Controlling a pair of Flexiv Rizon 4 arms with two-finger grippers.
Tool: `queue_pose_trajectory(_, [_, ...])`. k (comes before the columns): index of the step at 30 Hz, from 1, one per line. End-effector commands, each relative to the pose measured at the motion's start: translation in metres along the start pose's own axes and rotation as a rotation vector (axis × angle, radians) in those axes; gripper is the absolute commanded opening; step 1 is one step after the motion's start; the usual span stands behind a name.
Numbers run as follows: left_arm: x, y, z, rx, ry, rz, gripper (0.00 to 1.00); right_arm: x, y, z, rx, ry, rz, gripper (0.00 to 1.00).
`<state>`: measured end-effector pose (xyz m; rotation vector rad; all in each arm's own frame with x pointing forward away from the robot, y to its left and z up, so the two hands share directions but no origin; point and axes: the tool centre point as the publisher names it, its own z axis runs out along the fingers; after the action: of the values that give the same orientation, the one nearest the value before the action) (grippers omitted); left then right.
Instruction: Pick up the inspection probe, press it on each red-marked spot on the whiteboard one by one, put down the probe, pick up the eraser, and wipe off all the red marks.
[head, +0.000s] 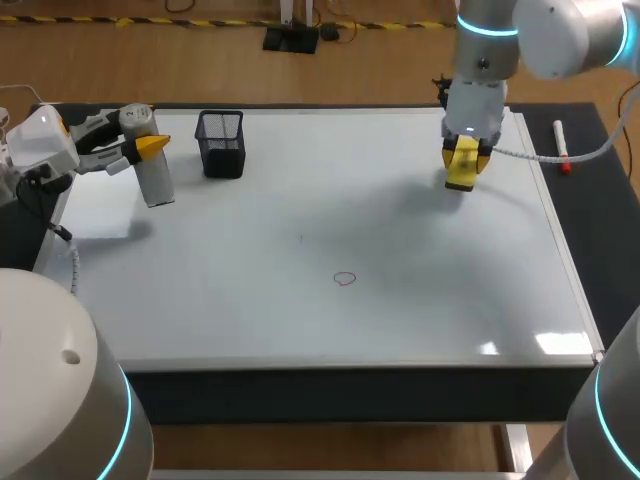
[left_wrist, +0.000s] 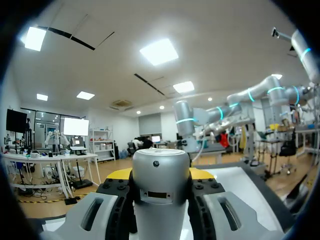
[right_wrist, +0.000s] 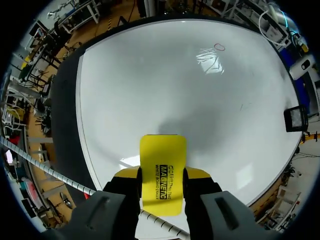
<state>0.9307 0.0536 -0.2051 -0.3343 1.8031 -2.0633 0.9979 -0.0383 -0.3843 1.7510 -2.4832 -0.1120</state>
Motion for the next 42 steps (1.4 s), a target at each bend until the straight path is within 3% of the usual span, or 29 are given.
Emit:
queue_pose_trajectory(1, [0.001, -0.001, 0.000, 0.000, -0.002, 0.000, 0.00, 0.000, -0.004, -0.002, -0.006, 0.006, -0.003, 0.00])
queue_pose_trajectory(23, [0.001, -0.001, 0.000, 0.000, -0.002, 0.000, 0.00, 0.000, -0.004, -0.002, -0.006, 0.006, -0.003, 0.00])
queue_pose_trajectory(26, [0.015, 0.000, 0.010, 0.005, 0.014, -0.009, 0.00, 0.000, -0.004, -0.002, -0.006, 0.006, -0.003, 0.00])
queue_pose_trajectory(28, [0.031, 0.000, 0.020, -0.040, 0.040, 0.015, 0.00, 0.000, -0.004, -0.002, -0.006, 0.006, -0.003, 0.00])
queue_pose_trajectory(35, [0.080, -0.005, 0.045, 0.041, 0.085, 0.000, 0.00, 0.000, -0.004, -0.002, -0.006, 0.006, -0.003, 0.00])
queue_pose_trajectory(42, [0.129, -0.001, 0.072, 0.044, 0.117, 0.003, 0.00, 0.000, -0.004, -0.002, -0.006, 0.006, -0.003, 0.00])
